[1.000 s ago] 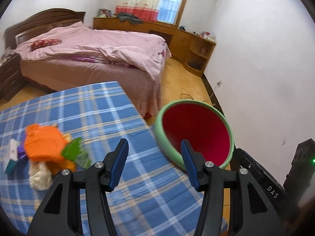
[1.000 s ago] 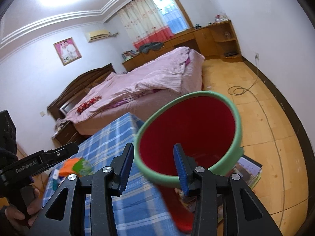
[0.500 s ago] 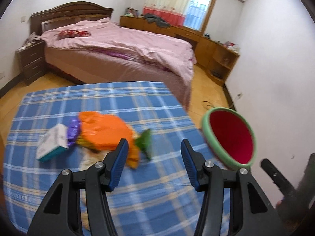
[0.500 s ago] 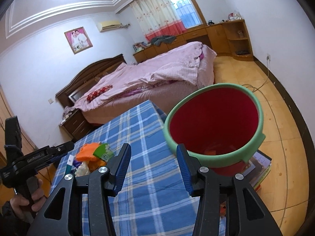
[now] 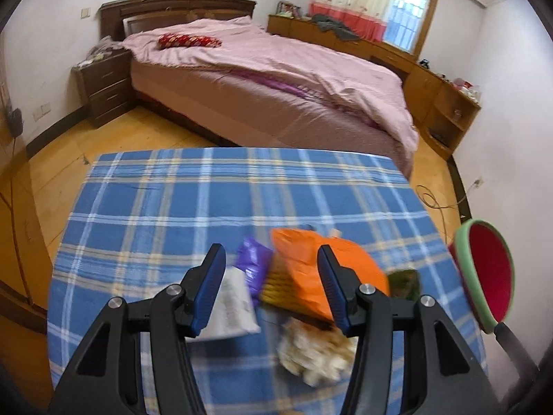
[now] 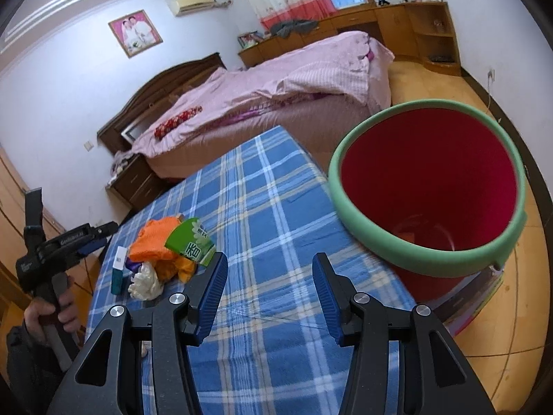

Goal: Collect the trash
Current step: 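Return the left tool to the table and approach the white medicine box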

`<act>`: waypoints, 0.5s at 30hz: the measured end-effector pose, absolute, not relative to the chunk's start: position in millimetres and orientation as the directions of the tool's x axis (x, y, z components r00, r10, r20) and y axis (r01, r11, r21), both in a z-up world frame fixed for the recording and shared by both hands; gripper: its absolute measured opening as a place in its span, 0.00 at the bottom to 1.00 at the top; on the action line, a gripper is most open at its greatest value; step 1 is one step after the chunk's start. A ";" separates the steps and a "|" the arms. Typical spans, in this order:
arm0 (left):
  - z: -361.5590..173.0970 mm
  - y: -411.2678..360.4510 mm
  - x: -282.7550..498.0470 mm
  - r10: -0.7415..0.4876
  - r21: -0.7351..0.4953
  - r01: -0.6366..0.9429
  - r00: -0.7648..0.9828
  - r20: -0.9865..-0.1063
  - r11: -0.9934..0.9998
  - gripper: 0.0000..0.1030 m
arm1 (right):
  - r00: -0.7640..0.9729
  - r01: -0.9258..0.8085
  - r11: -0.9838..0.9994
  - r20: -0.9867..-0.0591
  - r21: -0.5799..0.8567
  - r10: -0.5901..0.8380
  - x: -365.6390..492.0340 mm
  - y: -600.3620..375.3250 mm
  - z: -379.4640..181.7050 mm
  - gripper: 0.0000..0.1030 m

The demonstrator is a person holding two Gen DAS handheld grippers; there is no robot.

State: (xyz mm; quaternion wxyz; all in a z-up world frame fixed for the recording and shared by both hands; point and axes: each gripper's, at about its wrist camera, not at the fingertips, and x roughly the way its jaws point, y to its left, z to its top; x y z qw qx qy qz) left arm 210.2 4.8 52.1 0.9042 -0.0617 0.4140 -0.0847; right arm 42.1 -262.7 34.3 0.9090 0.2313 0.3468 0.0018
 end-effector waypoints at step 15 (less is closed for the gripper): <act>11.4 9.9 239.5 -0.189 -0.149 0.119 0.487 -0.853 0.982 0.54 | 0.732 0.158 0.896 -0.658 0.416 0.177 52.5 -251.7 24.7 0.51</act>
